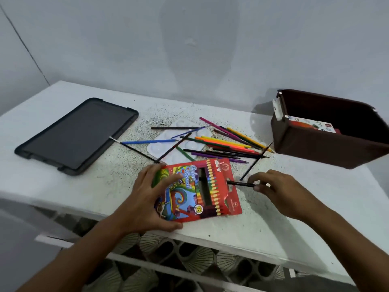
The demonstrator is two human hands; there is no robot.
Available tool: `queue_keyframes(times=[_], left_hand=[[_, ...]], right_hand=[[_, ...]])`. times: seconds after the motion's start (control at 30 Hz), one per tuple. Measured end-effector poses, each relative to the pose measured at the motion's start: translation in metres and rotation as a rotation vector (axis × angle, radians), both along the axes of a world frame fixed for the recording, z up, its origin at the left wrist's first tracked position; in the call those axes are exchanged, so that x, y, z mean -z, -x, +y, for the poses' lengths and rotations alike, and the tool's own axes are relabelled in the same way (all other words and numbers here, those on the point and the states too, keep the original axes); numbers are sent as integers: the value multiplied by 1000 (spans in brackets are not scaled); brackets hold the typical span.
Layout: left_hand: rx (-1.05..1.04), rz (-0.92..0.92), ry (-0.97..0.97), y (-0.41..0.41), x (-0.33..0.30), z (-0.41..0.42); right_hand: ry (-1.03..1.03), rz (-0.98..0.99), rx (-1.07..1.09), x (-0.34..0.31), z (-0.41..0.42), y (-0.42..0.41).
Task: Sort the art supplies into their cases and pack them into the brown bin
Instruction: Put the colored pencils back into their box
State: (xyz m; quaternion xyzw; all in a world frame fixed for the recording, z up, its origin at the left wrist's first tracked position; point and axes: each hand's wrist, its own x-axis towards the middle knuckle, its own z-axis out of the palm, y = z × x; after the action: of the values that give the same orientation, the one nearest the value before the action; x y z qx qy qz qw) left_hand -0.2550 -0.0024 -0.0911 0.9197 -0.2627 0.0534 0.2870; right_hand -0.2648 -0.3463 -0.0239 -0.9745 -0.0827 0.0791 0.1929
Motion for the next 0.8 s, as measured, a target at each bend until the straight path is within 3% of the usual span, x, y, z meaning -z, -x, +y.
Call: queue_keyframes(times=[0.33,0.57,0.67,0.8], left_hand=[[74,49,-137,10,14,-14],[70,164,-121,-7,11,-1],[112,146,-202,-15,12,15],[112,106,-168,-16,16,18]], right_hand=[[-77,60,-91,30,7,31],[-322,4,-7,44,14,34],[-365,31,-3,47,21,36],[-452,38,10,50,26,38]])
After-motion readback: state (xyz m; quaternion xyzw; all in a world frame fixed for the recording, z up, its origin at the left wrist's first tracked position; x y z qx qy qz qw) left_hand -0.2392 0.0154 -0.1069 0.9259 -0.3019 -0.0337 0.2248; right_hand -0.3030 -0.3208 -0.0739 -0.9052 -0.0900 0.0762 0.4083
